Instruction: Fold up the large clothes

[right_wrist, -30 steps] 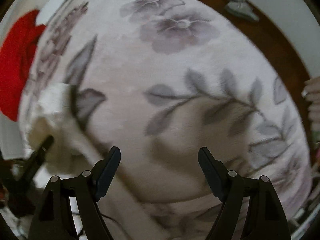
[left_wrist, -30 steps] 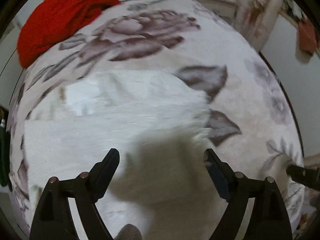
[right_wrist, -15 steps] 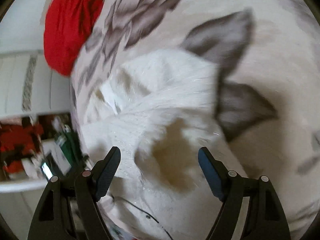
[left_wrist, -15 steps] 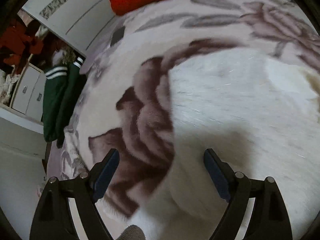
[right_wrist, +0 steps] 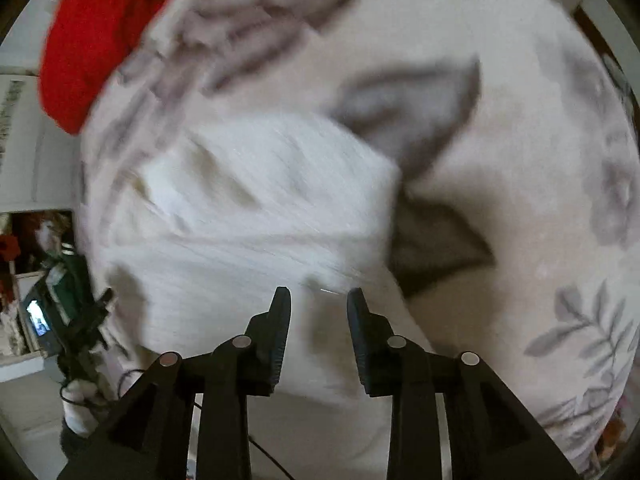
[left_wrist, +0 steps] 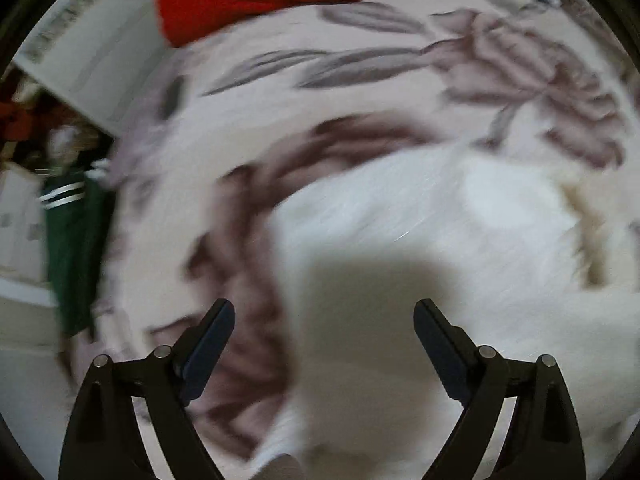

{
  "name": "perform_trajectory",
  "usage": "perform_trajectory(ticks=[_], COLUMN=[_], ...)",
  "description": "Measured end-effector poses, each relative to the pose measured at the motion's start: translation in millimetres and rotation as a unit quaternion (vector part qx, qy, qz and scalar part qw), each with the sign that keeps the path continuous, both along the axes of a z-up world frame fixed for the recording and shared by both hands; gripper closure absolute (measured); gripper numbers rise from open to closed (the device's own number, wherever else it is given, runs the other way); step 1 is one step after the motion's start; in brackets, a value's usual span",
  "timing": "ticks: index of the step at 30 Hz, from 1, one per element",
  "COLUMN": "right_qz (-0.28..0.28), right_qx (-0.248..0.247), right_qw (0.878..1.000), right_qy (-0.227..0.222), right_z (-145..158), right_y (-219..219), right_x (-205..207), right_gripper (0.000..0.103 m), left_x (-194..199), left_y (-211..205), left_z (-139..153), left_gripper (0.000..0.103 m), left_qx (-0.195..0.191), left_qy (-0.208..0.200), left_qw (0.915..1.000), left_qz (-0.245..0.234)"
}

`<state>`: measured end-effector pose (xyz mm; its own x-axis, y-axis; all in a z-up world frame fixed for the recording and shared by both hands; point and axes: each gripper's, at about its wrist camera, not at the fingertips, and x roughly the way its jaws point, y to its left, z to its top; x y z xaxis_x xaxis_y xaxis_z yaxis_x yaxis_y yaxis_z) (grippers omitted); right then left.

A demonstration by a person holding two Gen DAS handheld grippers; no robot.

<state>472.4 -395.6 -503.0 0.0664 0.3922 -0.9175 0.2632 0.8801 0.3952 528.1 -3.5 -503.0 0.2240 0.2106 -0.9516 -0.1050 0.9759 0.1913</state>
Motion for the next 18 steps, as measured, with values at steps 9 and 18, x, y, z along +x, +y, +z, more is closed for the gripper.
perform_trajectory(ticks=[9, 18], right_qz=[0.105, 0.113], right_qx=[-0.015, -0.053], right_qw=[0.994, 0.992], right_qy=[0.027, 0.015], right_z=[-63, -81], right_y=[105, 135], right_x=[113, 128], right_gripper=[0.060, 0.095], left_x=[101, 103], left_y=[-60, -62], left_z=[-100, -79], left_gripper=[0.066, 0.098], left_qx=[0.040, 0.053], left_qy=[0.089, 0.013], left_qw=[0.9903, 0.9914], left_qz=[-0.099, -0.119])
